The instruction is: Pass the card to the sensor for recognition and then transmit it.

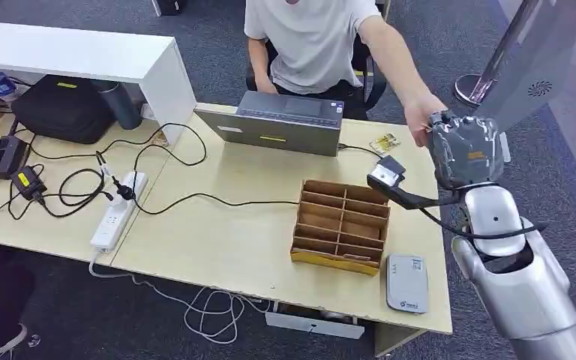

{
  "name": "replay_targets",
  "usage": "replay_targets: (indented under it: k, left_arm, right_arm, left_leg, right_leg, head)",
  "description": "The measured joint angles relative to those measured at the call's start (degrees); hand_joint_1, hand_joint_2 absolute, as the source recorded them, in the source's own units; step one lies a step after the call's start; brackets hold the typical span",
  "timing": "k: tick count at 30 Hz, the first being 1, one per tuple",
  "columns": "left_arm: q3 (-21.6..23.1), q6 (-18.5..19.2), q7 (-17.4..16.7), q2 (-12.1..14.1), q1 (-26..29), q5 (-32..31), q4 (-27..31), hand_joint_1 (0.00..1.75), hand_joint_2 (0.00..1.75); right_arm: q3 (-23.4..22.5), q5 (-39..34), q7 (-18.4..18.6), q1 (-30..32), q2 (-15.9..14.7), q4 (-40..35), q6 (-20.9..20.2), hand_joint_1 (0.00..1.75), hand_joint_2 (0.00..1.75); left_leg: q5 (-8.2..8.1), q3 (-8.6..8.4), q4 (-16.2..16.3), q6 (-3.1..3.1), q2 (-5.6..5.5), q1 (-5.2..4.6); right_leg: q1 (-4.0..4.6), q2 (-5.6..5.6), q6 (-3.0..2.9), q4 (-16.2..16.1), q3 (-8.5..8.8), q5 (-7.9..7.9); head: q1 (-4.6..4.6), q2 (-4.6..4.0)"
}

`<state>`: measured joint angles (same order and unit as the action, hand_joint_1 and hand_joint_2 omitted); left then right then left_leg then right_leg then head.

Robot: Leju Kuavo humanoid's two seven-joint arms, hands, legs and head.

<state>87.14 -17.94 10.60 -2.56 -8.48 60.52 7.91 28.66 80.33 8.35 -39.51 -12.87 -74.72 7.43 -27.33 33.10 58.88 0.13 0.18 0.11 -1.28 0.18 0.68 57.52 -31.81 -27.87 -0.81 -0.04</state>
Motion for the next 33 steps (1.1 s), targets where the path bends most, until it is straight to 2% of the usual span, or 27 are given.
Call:
replay_targets:
  k: [1, 2, 9, 14, 17, 23, 29, 33]
  left_arm:
    - [0.0, 0.17, -0.11, -0.02, -0.03, 0.17, 0.0, 0.0, 1.75]
    - [0.0, 0.39, -0.2, -0.02, -0.02, 0.28, 0.0, 0.0, 1.75]
    - [0.0, 1.27, -2.16, -0.07, 0.04, -1.84, 0.0, 0.0, 1.75]
    - [0.0, 0.89, -1.66, 0.0, 0.11, -0.7, 0.0, 0.0, 1.75]
    - [0.0, 0.33, -0.89, 0.0, 0.25, 0.39, 0.0, 0.0, 1.75]
    - [-0.04, -1.18, 0.44, 0.09, 0.7, 2.58, 0.0, 0.0, 1.75]
    - [-0.44, -2.47, 1.64, 0.2, 1.41, 4.26, 0.0, 0.0, 1.75]
    - [-0.57, -2.71, 2.01, 0.24, 1.33, 4.61, 0.0, 0.0, 1.75]
  right_arm:
    - [0.44, -0.02, 0.04, -0.78, 0.55, 1.03, 0.02, 1.75, 1.75]
    - [1.02, -0.11, 0.04, -1.23, 1.15, 2.09, 0.02, 0.0, 1.75]
    - [3.3, -0.15, 0.09, -2.07, 3.34, 6.09, 0.76, 0.0, 1.75]
    - [4.33, -0.04, 0.07, -0.94, 3.32, 6.49, 2.71, 0.0, 1.75]
    - [4.35, 0.85, -0.09, 2.07, 2.25, 3.77, 4.24, 0.0, 1.75]
    - [3.38, 3.74, -0.15, 12.68, -2.52, -7.91, 8.88, 0.0, 1.75]
    - [-1.36, 8.26, 0.46, 30.04, -8.66, -23.88, 14.49, 0.0, 1.75]
    - [-3.69, 8.65, 0.46, 35.84, -10.69, -29.48, 14.86, 0.0, 1.75]
  left_leg:
    - [0.0, 0.0, 0.0, 0.0, 0.0, 0.01]
    - [0.0, 0.0, 0.0, 0.0, -0.01, 0.03]
    - [0.0, 0.03, 0.0, 0.0, -0.01, 0.02]
    - [0.0, 0.02, 0.01, 0.0, -0.02, 0.02]
    - [-0.01, 0.02, 0.03, 0.0, -0.02, 0.02]
    - [-0.03, 0.08, 0.03, 0.02, -0.11, 0.02]
    - [-0.11, 0.24, 0.02, 0.07, -0.23, 0.02]
    - [-0.13, 0.17, 0.02, 0.11, -0.06, 0.02]
  right_leg:
    - [0.01, -0.01, 0.0, 0.0, 0.01, 0.0]
    - [0.02, -0.03, 0.0, 0.0, 0.01, 0.0]
    - [0.02, -0.02, 0.0, -0.01, -0.01, 0.0]
    - [0.02, -0.03, 0.0, -0.01, -0.03, 0.0]
    - [0.02, -0.03, 0.0, -0.02, -0.05, 0.0]
    - [0.02, -0.09, 0.01, -0.05, -0.11, -0.04]
    - [0.01, -0.25, 0.01, -0.07, -0.14, -0.11]
    - [0.01, -0.11, 0.01, -0.08, -0.21, -0.11]
  head:
    - [0.0, 0.0]
    - [0.02, 0.0]
    - [0.02, 0.0]
    - [0.02, 0.0]
    - [0.0, 0.0]
    - [0.0, 0.0]
    - [0.0, 0.0]
    - [0.0, 0.0]
